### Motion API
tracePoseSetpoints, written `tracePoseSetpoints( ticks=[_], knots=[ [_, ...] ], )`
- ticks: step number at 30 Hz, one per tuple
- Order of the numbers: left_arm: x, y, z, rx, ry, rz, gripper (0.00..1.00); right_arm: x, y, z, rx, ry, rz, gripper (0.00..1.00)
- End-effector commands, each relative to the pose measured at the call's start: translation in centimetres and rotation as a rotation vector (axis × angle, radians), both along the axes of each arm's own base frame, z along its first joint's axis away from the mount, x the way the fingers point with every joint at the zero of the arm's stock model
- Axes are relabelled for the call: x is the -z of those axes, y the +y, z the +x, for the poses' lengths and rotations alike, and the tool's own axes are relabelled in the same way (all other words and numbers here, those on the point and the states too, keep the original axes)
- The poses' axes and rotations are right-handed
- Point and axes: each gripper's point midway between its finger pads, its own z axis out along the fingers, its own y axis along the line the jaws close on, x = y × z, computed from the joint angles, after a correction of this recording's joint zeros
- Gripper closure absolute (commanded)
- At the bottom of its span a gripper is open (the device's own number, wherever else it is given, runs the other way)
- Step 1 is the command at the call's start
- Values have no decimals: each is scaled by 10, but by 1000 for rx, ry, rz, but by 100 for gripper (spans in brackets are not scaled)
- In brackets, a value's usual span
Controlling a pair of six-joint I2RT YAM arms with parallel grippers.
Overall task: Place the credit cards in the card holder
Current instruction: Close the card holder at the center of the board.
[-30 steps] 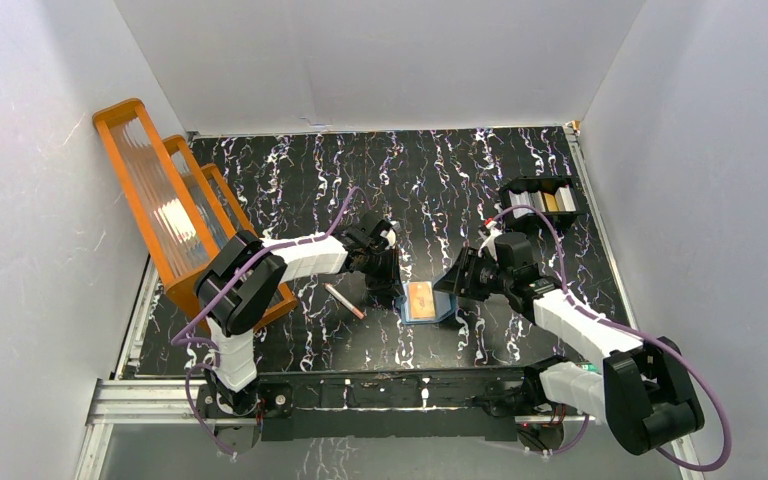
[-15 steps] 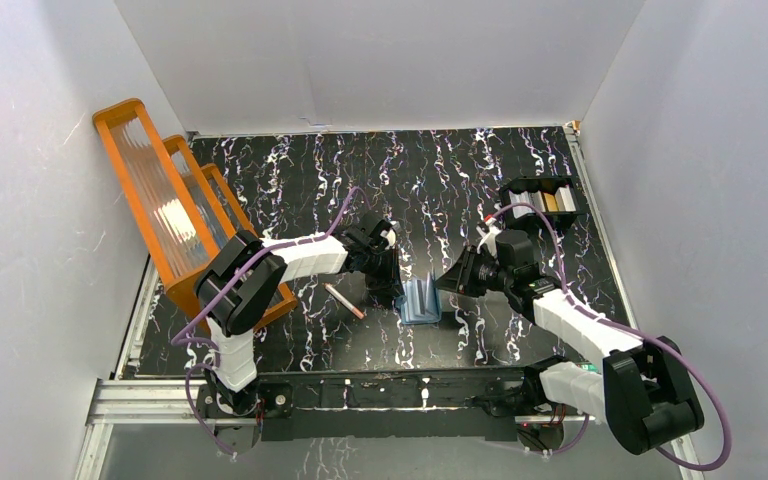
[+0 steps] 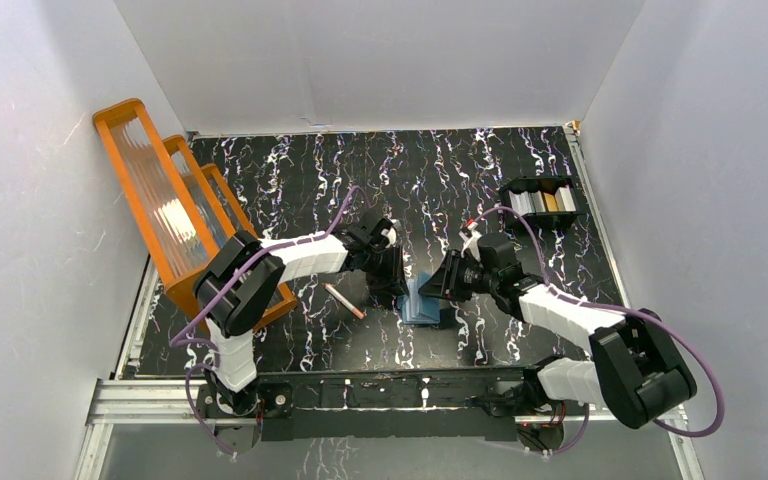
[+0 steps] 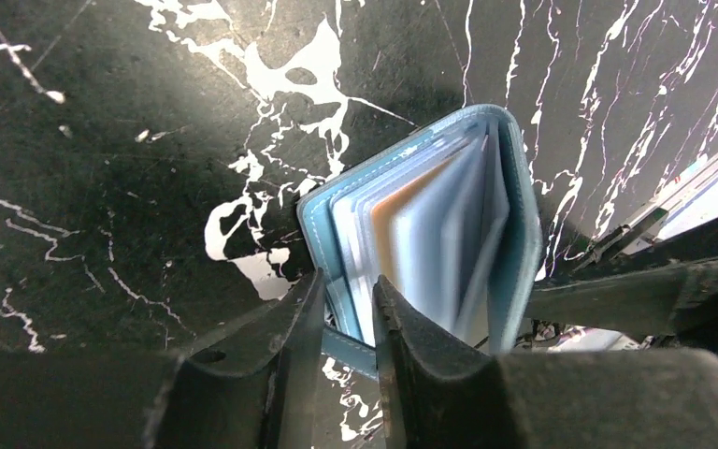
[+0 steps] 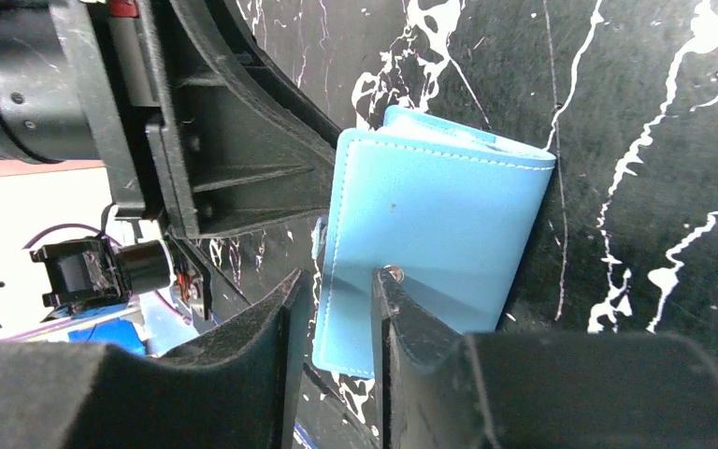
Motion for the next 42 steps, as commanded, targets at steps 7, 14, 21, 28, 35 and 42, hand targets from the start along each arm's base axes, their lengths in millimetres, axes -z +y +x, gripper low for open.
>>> tracePoseSetpoints(
  ticks=[7,14,21,28,35,42],
  knots=[
    [-30,14,-4,-22,4,-53,68,7,20,10,-22,-20,23,56],
    [-31,10,-16,10,45,-97,63,25,15,12,-5,-15,-66,68],
    [-24,11,-15,1,44,-89,64,24,14,12,-6,-22,-86,81],
    [-26,14,-2,-5,-17,-48,66,5,-6,26,86,-88,-188,81],
    [-26,3,-2,35,-4,-95,66,14,-11,29,101,-56,-241,75],
    [-22,-1,-6,49,19,-117,66,28,3,26,49,-6,-210,75]
  ],
)
